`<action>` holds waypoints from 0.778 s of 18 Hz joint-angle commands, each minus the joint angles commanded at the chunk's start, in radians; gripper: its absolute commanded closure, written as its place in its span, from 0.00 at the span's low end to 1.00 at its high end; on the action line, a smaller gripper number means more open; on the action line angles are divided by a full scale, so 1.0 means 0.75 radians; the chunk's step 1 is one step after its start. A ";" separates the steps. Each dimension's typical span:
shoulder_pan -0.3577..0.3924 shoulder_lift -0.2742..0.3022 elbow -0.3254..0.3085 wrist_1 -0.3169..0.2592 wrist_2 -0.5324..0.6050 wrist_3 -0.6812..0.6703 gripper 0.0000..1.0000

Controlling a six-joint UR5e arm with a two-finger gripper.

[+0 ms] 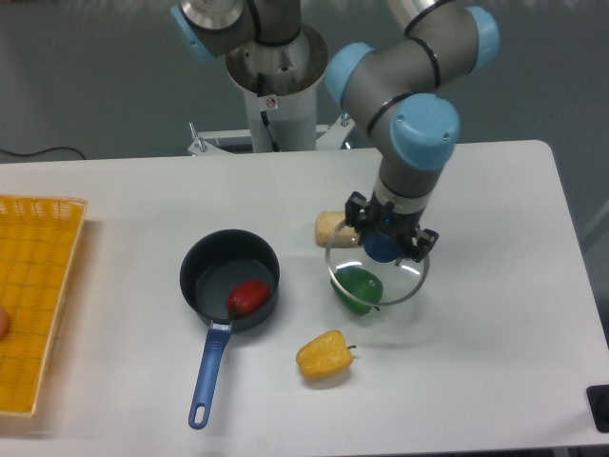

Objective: Close the pot lid
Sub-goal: 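Carry the held glass lid over to the blue-handled saucepan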

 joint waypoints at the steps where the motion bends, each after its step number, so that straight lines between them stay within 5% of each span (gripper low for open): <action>1: -0.016 0.004 -0.006 0.002 0.002 -0.012 0.40; 14: -0.229 0.106 -0.096 0.051 0.031 -0.219 0.40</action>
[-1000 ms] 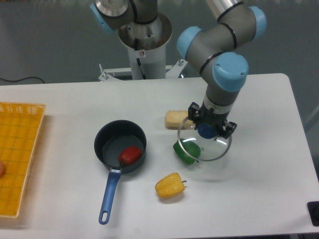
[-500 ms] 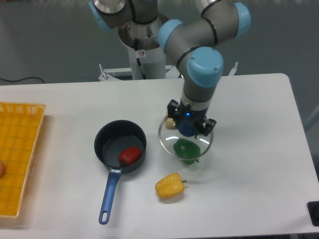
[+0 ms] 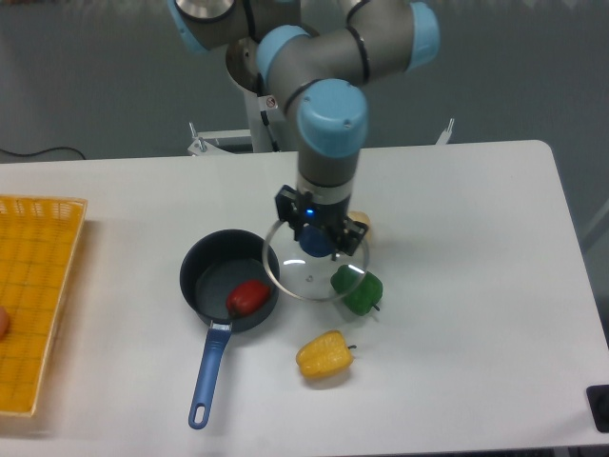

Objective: Close the pot lid
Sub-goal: 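Carry the held glass lid over to the blue-handled saucepan, then lower the glass lid onto the saucepan rim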

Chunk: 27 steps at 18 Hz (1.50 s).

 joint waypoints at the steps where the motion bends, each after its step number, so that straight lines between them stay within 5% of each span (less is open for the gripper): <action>1: -0.018 0.004 -0.010 0.018 0.004 -0.020 0.40; 10: -0.162 -0.016 -0.037 0.131 0.059 -0.200 0.40; 27: -0.221 -0.076 -0.033 0.133 0.047 -0.213 0.40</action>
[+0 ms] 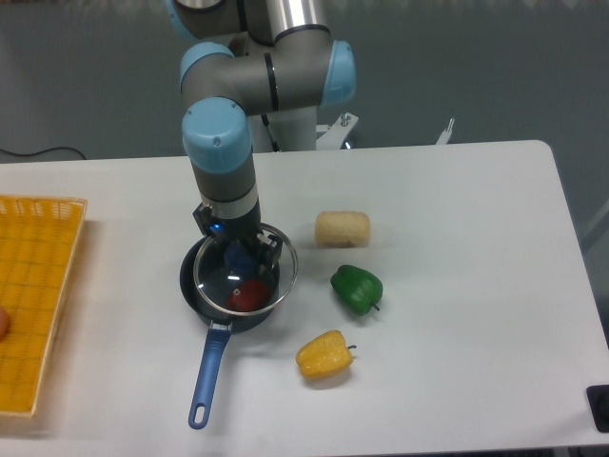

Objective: Close the pot lid
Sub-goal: 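Lower the glass lid onto the saucepan rim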

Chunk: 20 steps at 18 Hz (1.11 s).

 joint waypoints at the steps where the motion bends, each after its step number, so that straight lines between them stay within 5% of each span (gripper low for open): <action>1: -0.004 -0.002 0.000 -0.002 0.000 -0.002 0.40; 20: -0.049 -0.031 -0.006 0.002 0.004 -0.059 0.40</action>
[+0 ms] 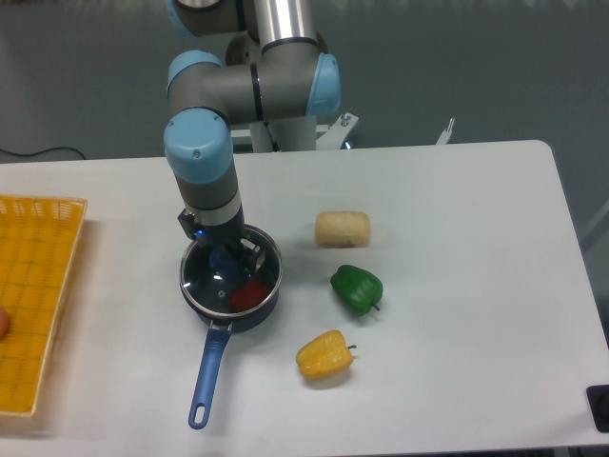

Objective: Close the pot lid
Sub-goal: 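Lower the glass lid onto the saucepan rim, then hold the lid seated on the saucepan and open the gripper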

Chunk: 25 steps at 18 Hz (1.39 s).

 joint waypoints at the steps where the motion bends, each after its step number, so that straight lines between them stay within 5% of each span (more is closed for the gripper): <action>1: 0.000 0.000 0.000 0.000 0.002 -0.002 0.40; 25: -0.020 -0.027 -0.004 0.000 0.008 -0.027 0.40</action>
